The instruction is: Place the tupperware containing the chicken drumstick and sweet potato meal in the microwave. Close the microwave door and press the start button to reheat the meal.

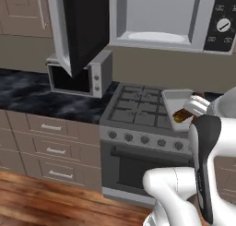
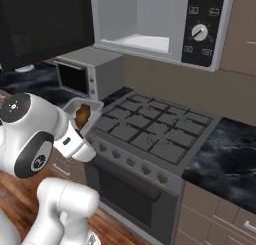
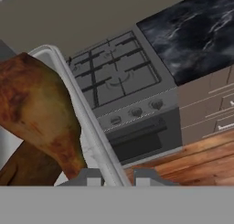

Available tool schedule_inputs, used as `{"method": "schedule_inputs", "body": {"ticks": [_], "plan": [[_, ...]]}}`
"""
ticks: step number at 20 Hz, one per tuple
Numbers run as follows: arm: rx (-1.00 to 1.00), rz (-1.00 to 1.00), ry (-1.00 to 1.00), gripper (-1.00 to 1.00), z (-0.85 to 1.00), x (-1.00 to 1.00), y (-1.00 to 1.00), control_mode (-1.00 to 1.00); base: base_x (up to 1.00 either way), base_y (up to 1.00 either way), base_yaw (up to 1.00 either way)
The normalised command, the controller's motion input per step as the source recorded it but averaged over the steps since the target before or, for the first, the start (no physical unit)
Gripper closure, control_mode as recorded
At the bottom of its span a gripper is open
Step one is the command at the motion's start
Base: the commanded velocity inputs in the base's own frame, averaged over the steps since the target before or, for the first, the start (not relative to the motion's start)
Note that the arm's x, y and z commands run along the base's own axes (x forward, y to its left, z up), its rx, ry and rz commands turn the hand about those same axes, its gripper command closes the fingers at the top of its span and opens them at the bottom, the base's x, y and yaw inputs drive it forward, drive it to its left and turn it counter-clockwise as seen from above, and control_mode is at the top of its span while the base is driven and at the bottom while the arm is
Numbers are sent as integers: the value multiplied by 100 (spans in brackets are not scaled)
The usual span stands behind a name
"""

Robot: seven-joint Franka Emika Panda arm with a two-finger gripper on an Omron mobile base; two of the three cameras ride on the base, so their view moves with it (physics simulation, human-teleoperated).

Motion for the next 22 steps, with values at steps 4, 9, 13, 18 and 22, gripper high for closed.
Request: {"method": "schedule_inputs", "body": {"ticks": [4, 9, 13, 18, 22], "plan": [[0, 0, 0, 100, 0, 0, 0, 100, 60, 18, -19], [0, 0, 0, 100, 0, 0, 0, 100, 62, 22, -15], [0, 0, 0, 100, 0, 0, 0, 100, 57, 21, -13], [0, 0, 0, 100, 0, 0, 0, 100, 46, 19, -13], [0, 0, 0, 100, 0, 0, 0, 100, 35, 18, -14]]}}
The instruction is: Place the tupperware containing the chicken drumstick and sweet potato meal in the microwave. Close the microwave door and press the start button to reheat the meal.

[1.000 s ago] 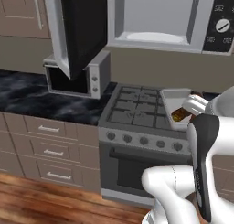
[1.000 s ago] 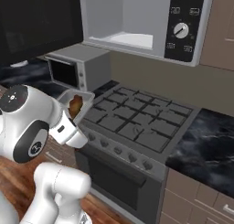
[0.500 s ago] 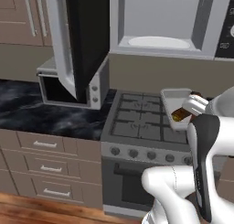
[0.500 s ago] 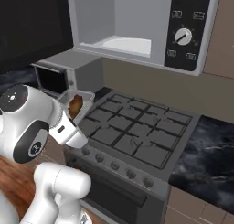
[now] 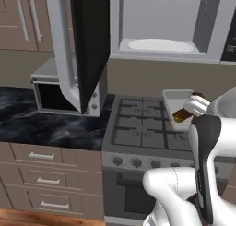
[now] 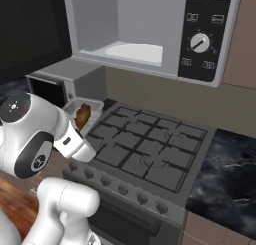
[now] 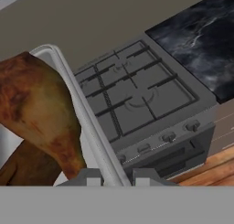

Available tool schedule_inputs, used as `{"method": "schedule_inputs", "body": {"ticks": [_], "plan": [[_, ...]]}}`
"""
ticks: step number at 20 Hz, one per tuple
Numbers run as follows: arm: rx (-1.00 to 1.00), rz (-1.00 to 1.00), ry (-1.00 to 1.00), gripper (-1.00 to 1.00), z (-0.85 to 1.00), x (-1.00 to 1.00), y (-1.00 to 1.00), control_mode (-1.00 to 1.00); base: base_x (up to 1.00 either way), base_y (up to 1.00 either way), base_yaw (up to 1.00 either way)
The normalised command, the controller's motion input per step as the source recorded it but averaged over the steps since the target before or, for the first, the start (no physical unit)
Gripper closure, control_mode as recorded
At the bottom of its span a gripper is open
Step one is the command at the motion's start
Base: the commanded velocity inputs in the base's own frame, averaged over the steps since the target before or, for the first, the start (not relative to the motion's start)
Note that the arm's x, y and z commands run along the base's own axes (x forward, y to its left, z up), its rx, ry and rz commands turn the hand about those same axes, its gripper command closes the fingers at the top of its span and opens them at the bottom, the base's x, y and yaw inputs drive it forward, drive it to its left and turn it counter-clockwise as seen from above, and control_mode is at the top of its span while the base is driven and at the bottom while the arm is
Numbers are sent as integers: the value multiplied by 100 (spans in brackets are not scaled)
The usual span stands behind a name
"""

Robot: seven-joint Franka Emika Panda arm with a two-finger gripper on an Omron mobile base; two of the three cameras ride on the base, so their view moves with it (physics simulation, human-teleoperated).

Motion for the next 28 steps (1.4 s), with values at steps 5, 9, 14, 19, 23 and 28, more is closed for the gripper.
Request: {"method": "schedule_inputs", "body": {"ticks": [5, 9, 14, 19, 23, 28], "plan": [[0, 0, 0, 100, 0, 0, 0, 100, 33, 21, -13], [0, 0, 0, 100, 0, 0, 0, 100, 30, 27, -12], [0, 0, 0, 100, 0, 0, 0, 100, 12, 17, -4], [0, 0, 0, 100, 0, 0, 0, -100, 0, 0, 0], [0, 0, -12, 100, 2, 0, 0, -100, 0, 0, 0], [0, 0, -16, 100, 30, 0, 0, -100, 0, 0, 0]]}}
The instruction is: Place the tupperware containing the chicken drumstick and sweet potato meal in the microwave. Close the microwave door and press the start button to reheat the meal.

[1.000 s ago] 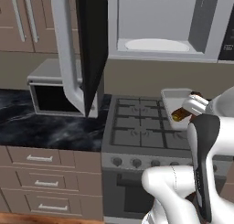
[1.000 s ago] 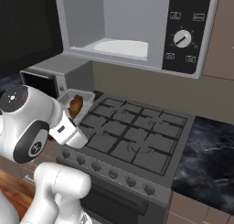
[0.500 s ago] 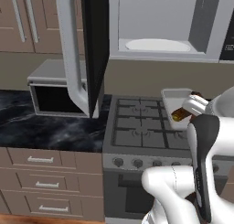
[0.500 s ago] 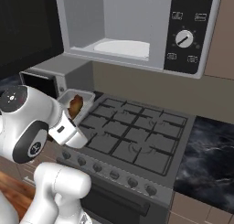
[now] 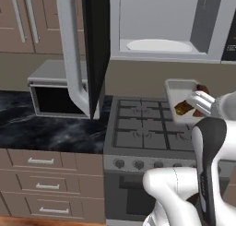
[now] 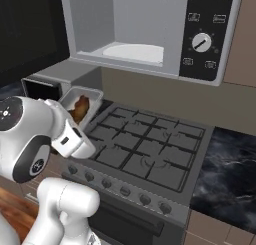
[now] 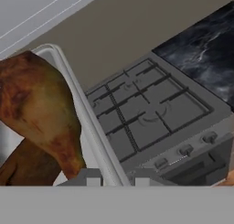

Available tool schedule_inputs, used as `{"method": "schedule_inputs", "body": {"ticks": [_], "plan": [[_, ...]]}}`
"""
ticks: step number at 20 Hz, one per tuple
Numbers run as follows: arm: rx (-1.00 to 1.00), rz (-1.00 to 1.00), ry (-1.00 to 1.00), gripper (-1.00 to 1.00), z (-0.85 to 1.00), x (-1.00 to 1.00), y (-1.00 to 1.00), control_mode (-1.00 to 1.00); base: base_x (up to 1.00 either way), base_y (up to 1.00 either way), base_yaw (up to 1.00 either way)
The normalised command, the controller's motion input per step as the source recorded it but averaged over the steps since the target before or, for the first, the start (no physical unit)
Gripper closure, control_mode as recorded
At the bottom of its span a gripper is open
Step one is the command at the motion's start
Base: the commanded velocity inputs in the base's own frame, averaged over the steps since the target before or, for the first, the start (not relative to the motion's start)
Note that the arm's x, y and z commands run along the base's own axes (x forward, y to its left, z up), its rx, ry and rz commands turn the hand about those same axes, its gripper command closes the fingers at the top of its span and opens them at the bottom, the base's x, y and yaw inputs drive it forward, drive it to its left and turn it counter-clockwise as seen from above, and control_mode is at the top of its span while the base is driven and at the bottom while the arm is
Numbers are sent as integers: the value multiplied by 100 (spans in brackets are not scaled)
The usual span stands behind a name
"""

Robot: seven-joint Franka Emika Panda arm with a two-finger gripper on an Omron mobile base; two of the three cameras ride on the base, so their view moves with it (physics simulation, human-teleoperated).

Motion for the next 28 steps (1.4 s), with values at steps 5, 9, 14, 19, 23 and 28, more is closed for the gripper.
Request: {"method": "schedule_inputs", "body": {"ticks": [5, 9, 14, 19, 23, 28], "plan": [[0, -2, -13, 100, 43, 0, 0, -100, 0, 0, 0], [0, -1, -9, 100, 49, 0, 0, -100, 0, 0, 0], [0, 0, -3, 100, 55, 0, 0, -100, 0, 0, 0], [0, -2, 0, 100, 46, 3, -1, -100, 0, 0, 0], [0, -4, 0, 100, 30, 19, -1, -100, 0, 0, 0], [0, -1, 1, 100, 13, 23, 0, -100, 0, 0, 0]]}}
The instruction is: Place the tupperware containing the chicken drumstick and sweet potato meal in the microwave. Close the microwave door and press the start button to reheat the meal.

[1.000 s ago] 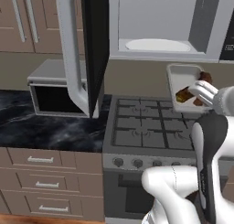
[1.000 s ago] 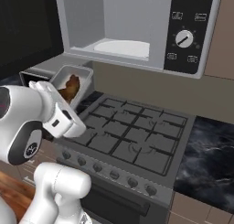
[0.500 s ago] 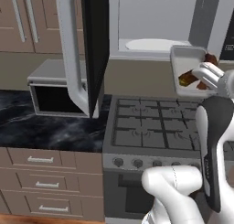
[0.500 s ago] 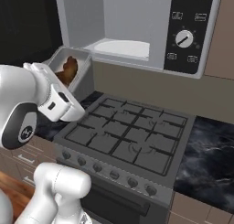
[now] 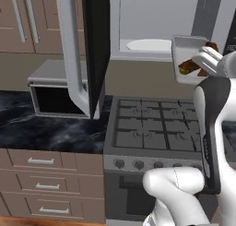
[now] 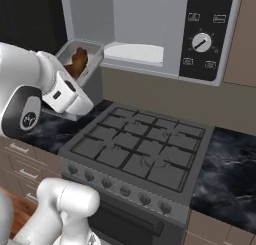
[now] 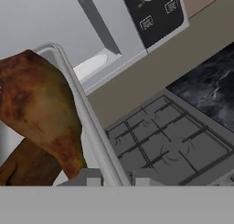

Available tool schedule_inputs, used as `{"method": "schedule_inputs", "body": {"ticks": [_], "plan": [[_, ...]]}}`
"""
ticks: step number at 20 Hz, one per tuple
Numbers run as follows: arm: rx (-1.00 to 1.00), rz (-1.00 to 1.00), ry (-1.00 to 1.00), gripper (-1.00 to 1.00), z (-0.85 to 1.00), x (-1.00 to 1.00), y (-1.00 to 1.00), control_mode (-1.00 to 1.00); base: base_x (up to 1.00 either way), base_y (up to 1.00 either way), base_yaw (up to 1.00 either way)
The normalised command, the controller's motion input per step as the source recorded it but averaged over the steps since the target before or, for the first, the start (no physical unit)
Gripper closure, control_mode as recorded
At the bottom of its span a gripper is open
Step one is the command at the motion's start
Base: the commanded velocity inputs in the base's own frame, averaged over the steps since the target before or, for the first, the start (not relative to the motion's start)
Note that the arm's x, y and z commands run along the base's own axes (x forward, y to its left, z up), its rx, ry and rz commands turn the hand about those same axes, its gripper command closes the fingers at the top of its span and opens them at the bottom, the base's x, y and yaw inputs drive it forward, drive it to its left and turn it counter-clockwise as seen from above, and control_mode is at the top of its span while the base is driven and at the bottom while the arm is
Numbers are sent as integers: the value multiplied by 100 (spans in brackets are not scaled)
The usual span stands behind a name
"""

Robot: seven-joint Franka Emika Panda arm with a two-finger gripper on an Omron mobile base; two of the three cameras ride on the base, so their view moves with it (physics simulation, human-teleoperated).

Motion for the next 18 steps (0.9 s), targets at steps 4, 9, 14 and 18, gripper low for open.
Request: {"method": "schedule_inputs", "body": {"ticks": [4, 9, 14, 18], "plan": [[0, 0, 0, 100, 0, 34, -6, -100, 0, 0, 0], [0, 0, 0, 100, 0, 42, -17, -100, 0, 0, 0], [0, 0, 0, 100, 0, 44, -9, -100, 0, 0, 0], [-1, 0, 2, 100, 2, 53, -10, -100, 0, 0, 0]]}}
